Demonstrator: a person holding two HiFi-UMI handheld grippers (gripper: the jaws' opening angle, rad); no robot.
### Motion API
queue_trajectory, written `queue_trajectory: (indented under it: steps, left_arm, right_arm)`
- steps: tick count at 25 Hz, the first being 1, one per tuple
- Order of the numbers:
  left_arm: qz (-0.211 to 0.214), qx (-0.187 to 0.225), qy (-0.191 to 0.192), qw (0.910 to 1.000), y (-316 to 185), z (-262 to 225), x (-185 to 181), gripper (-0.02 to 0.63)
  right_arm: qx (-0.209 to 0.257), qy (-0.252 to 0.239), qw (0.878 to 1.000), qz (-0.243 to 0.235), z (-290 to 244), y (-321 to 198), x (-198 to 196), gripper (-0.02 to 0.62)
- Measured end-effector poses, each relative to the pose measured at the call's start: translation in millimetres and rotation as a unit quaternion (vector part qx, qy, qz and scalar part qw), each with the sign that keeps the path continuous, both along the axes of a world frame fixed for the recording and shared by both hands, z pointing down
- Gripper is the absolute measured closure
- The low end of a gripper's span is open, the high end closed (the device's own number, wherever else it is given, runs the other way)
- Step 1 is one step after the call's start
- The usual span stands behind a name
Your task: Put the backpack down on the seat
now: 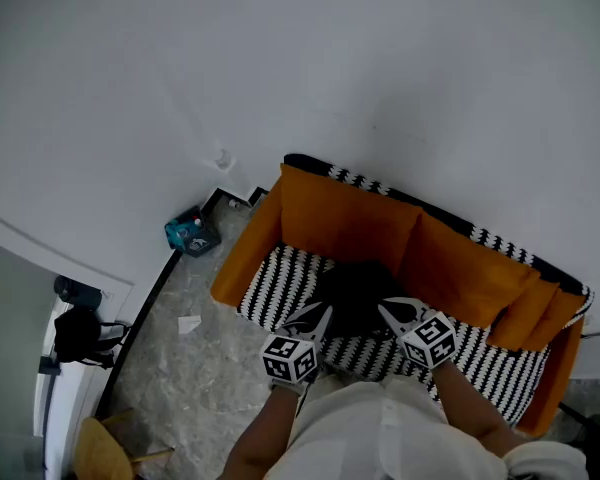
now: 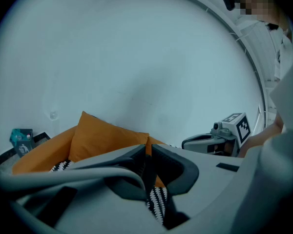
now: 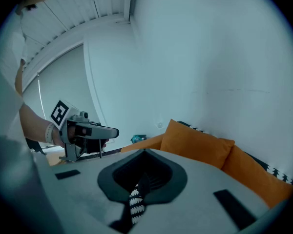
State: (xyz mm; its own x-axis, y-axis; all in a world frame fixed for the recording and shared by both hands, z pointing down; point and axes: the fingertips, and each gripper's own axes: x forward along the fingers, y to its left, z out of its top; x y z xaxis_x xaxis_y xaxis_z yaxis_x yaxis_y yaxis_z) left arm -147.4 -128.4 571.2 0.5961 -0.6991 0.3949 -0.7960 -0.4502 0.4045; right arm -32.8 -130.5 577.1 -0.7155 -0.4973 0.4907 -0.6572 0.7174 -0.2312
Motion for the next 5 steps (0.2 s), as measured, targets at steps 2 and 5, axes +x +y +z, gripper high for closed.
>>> queue_trajectory:
  steps: [2,5]
  left_arm:
    - [0.0,0.001,-0.001,1.0,0.7,-0.4,0.3,0.548]
    - [0.001,0.002,-0.001,1.0,2.5,-1.6,0.0,0.548]
  right_arm:
    - [0.001,0.001,1.0,-0.001,0.0,0.8,0.2,0.578]
    - [0.002,0.001,1.0,-0.002,-0.7,3.1,-0.3,0.578]
